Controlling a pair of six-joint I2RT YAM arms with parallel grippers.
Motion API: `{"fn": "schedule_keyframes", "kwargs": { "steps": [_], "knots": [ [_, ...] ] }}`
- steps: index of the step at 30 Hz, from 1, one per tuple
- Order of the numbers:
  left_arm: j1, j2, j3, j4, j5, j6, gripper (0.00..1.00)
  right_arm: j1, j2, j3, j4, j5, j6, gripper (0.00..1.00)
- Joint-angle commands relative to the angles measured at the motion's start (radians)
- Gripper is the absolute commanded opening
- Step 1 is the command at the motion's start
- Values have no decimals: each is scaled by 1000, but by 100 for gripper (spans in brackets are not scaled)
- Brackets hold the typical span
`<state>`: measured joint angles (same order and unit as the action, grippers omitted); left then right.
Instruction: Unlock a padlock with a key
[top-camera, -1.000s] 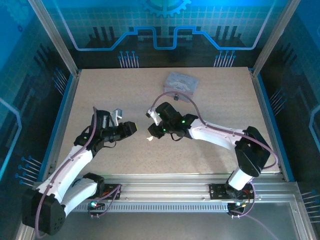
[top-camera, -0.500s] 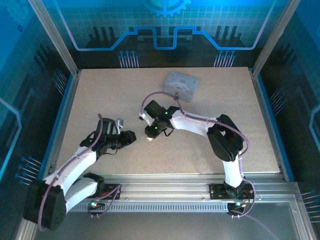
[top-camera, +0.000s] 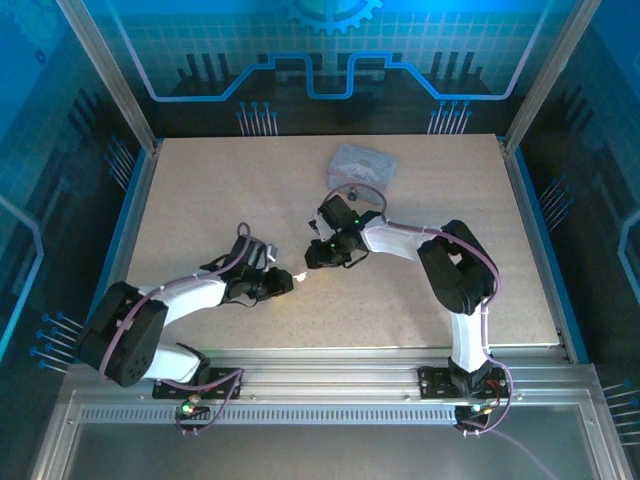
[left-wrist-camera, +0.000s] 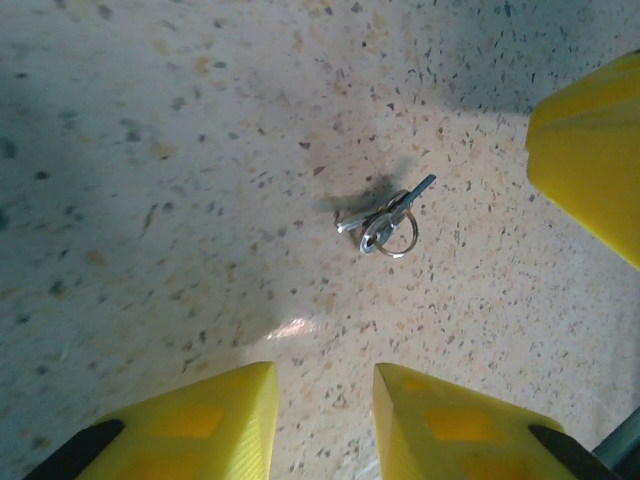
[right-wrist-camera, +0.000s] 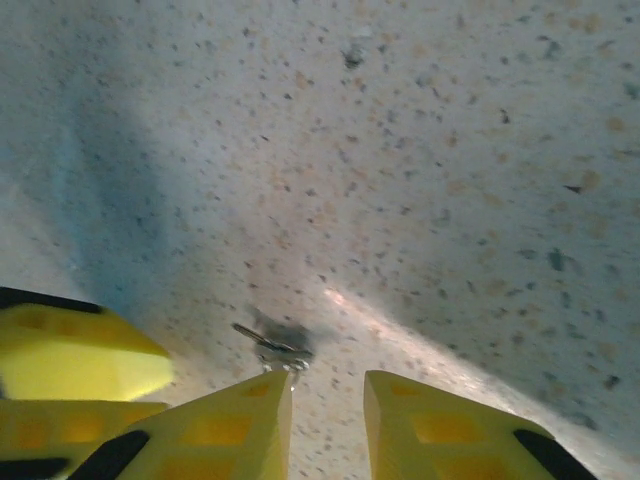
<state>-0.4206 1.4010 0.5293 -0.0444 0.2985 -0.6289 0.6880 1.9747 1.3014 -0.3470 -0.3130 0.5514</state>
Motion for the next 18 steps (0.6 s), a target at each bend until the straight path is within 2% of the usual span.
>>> {"fn": "schedule_keyframes", "kwargs": {
  "steps": [1,18],
  "knots": [
    [-14,35,35,44,-31,1,30,3,40,12,48,-77,70,26],
    [-14,106,61,72,-55,12,21,17,101,54,11,-87,85,27]
  ]
}}
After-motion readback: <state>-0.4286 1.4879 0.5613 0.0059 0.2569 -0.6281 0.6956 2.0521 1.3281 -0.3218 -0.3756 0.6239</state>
